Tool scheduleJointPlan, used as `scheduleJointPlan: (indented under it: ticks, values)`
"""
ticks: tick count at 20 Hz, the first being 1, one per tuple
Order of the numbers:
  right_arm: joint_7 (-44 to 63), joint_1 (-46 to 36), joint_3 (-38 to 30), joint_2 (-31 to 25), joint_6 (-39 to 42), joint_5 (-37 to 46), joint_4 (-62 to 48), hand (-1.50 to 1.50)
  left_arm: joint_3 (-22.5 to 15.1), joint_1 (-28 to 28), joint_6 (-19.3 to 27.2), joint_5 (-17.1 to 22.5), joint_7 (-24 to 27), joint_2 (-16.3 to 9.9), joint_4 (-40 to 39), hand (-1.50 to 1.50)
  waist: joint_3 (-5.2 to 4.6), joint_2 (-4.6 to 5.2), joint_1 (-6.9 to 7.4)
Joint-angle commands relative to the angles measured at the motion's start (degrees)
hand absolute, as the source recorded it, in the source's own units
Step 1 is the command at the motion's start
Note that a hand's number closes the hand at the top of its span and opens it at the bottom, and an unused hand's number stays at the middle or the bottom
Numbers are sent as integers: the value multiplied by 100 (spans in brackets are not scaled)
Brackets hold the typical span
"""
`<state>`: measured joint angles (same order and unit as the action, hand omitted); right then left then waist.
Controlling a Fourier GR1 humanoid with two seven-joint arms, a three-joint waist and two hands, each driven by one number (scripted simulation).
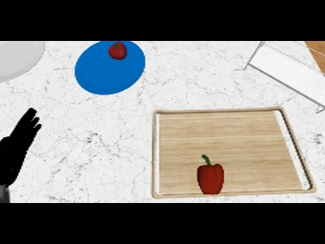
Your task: Pick the croissant from the tray and place it in the tiered shelf
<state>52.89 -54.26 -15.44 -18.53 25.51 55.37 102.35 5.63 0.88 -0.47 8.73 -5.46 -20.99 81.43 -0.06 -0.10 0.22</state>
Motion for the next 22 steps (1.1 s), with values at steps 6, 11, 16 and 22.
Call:
scheduleJointPlan:
  ticks: [6, 11, 16, 22]
  values:
    - [-183, -827, -200, -1046, 344, 158, -1408, 150, 66, -14, -107, -75, 56, 60, -170, 0, 2, 16, 21]
    - [-895, -846, -542, -1651, 55, 98, -2334, 150, -147, 94, 161, -246, -51, 410, 169, 0, 7, 21, 26]
    - [-1043, -985, -187, -1772, -492, 556, -3209, 150, 94, 295, -129, -73, -186, 128, 507, 0, 7, 16, 88]
    - [-1711, -665, -378, -1841, -1680, 619, -4209, 150, 179, 31, -258, -155, 79, 150, -32, 0, 7, 39, 56]
